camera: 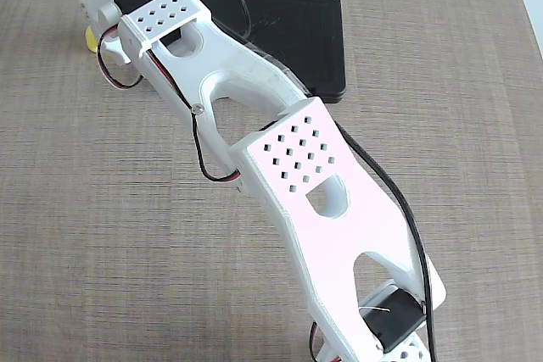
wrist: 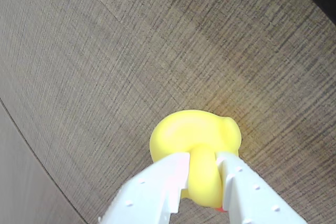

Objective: Grasp a duck and put it on the black surface.

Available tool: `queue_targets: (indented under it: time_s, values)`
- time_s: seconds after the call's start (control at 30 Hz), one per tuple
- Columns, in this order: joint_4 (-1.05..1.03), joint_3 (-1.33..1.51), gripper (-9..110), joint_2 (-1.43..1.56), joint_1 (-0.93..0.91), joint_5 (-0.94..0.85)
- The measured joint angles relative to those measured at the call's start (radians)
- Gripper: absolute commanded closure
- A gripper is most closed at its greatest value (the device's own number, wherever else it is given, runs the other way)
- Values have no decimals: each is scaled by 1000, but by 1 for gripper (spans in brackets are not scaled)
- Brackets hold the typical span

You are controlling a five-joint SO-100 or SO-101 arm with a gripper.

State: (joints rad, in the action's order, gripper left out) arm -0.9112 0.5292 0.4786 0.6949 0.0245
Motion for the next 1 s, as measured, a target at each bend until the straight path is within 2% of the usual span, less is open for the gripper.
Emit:
queue_targets:
  time_s: [0.4,0.77,1.0]
  values:
    - [-11,-6,99,2,-35,0]
    - [-18,-3,100,178,-273,0]
    - [-109,37,100,288,-302,0]
